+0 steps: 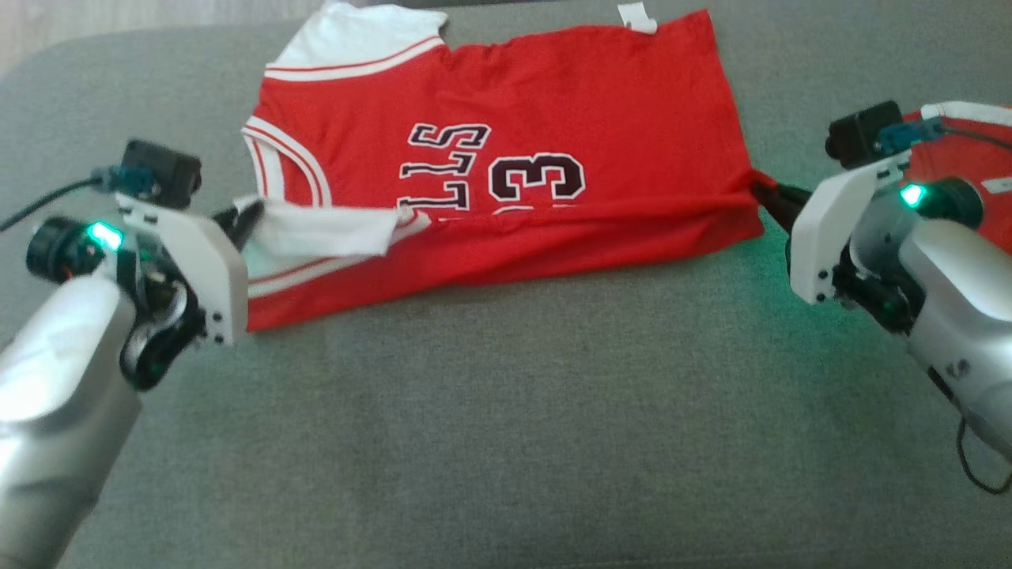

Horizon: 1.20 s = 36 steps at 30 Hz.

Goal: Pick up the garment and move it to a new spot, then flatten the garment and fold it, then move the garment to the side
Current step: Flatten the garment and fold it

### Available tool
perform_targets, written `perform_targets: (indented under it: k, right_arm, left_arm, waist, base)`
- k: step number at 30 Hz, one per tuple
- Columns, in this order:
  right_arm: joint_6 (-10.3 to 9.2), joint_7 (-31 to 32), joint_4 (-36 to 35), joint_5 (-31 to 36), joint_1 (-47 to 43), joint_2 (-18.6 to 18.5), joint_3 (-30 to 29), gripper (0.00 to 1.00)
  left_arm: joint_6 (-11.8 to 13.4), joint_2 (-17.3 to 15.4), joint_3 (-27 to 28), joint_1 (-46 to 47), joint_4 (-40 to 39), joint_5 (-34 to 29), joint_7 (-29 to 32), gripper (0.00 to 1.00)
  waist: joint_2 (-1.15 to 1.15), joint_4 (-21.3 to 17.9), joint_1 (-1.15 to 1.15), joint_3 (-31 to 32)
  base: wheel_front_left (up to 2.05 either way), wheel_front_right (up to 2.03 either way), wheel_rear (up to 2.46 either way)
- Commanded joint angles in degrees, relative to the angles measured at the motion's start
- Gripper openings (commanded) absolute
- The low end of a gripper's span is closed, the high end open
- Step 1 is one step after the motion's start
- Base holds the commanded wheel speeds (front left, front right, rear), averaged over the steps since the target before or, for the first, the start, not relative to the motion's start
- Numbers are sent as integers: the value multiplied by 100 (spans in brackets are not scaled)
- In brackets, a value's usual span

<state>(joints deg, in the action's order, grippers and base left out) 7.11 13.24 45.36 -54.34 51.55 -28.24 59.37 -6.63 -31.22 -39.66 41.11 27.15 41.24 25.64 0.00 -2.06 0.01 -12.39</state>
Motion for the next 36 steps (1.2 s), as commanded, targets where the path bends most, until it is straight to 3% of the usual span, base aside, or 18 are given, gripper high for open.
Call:
perform_targets:
  k: [1,5,6,7,14,18,22,26,28,30,31,32,36]
  right_arm:
    - [37,-117,-14,54,195,1,-15,0]
    - [37,-282,222,-2,364,139,-89,0]
    - [37,-376,285,38,413,162,-90,91]
    - [37,-469,353,55,447,195,-105,100]
    - [37,-1602,741,-92,654,383,-586,100]
    - [37,-2398,876,-109,578,513,-816,100]
    - [37,-2792,844,-39,436,655,-1195,100]
    - [37,-2820,177,586,114,774,-2619,100]
    - [37,-2822,-310,1315,-395,966,-3460,100]
    - [37,-2822,-876,2065,-1044,1335,-4282,100]
    - [37,-2823,-1456,2807,-1716,1777,-4947,100]
    - [37,-2823,-1734,3099,-2035,2018,-5234,100]
    - [37,-2823,-2429,3699,-2849,2417,-5762,100]
  left_arm:
    - [-18,-168,210,480,-14,-105,-104,0]
    - [-15,-22,185,801,418,-241,-375,0]
    - [21,19,183,872,533,-301,-476,87]
    - [84,59,185,938,651,-373,-607,100]
    - [548,409,333,1286,1236,-737,-1983,100]
    - [761,640,571,1259,1390,-710,-3018,100]
    - [968,871,844,1063,1324,-601,-3848,100]
    - [1156,1057,1242,621,748,-562,-4053,100]
    - [1249,1189,1586,259,195,-635,-4059,100]
    - [1346,1336,1908,-178,-287,-777,-4061,100]
    - [1403,1502,2172,-622,-688,-973,-4061,100]
    - [1407,1585,2269,-840,-863,-1088,-4062,100]
    - [1400,1844,2544,-1479,-1270,-1399,-4062,100]
  waist:
    - [0,-58,-1,-100]
    - [0,-110,-1,-236]
    - [0,-114,-1,-263]
    - [0,-119,-1,-284]
    - [0,-62,-1,-286]
    - [0,-6,-1,-104]
    - [0,56,-1,157]
    - [0,93,-1,385]
    - [0,122,-1,495]
    - [0,148,-1,584]
    - [0,164,-1,667]
    - [0,171,-1,702]
    - [0,184,-1,782]
  base:
    - [0,0,0]
    - [0,0,0]
    - [0,0,0]
    - [0,0,0]
    - [0,0,0]
    - [0,0,0]
    - [0,0,0]
    - [0,0,0]
    - [0,0,0]
    - [0,0,0]
    - [0,0,0]
    - [0,0,0]
    - [0,0,0]
